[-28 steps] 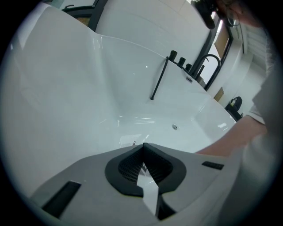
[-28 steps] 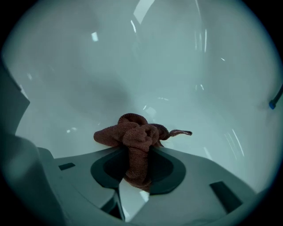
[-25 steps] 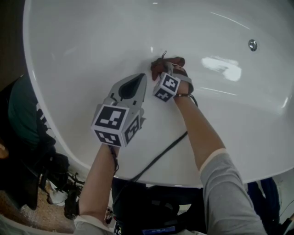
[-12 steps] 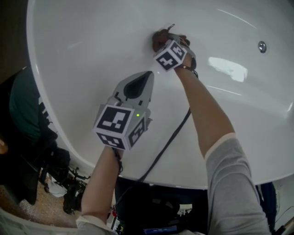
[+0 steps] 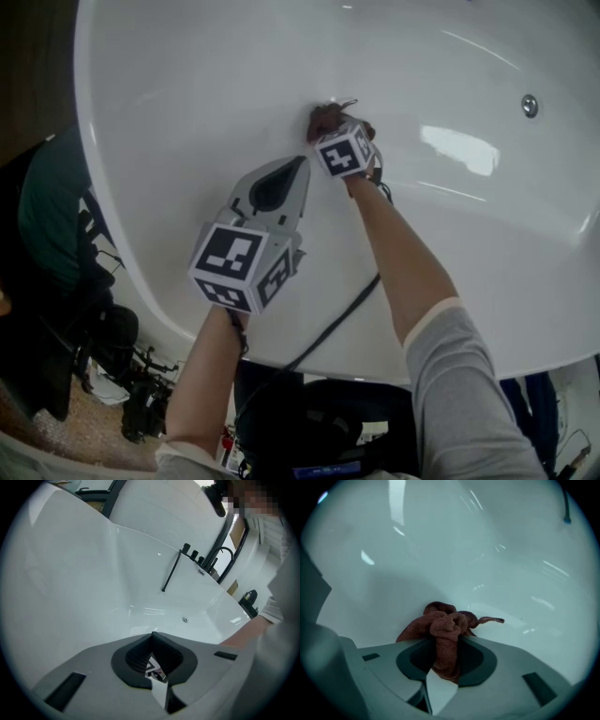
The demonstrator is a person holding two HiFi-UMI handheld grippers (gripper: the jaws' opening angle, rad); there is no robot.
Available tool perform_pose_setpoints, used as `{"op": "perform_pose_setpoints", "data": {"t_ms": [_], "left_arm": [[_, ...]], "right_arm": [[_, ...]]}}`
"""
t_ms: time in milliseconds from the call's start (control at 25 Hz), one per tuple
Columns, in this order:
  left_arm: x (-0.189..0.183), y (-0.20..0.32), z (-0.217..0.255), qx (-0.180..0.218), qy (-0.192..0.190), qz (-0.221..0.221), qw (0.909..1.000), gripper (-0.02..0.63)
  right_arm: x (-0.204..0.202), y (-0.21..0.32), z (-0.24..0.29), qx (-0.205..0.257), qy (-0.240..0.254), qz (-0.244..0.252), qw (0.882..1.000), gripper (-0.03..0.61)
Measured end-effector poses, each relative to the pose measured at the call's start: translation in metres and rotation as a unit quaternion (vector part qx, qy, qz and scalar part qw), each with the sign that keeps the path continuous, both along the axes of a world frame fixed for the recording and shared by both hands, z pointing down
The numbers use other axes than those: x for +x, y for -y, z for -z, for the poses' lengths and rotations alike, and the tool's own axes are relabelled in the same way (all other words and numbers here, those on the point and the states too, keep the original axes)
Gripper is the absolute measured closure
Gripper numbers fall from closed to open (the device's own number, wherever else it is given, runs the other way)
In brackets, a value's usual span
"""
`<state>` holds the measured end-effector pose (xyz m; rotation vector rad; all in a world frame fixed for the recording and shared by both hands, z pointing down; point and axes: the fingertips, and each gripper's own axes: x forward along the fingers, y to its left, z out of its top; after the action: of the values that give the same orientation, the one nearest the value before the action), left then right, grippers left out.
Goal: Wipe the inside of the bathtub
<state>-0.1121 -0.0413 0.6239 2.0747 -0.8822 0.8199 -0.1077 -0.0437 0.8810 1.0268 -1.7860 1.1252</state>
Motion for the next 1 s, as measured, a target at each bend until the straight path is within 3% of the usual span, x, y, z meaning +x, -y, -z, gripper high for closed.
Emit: {"op": "perform_pose_setpoints", "data": {"t_ms": [120, 400, 720, 1000], "left_arm": [[-0.001, 0.000, 0.002, 0.001, -0.003, 0.009, 1.0000, 0.606], [-0.009, -0.002, 0.018, 0.007, -0.010, 0.024, 0.9996, 0.606], [-0.029, -0.004, 0.057, 0.024, -0.014, 0.054, 0.9981, 0.606], [-0.054, -0.017, 0.110, 0.039, -0.018, 0.096, 0.9945, 0.607]], "right_arm": [[-0.003, 0.005, -0.003, -0.065, 0.070, -0.070, 0.993, 0.460], [-0.007, 0.014, 0.012, -0.088, 0.109, -0.115, 0.983, 0.466], [-0.022, 0.051, 0.091, -0.049, 0.150, -0.127, 0.979, 0.468], [-0.054, 0.058, 0.179, -0.011, 0.162, -0.070, 0.984, 0.468]]}}
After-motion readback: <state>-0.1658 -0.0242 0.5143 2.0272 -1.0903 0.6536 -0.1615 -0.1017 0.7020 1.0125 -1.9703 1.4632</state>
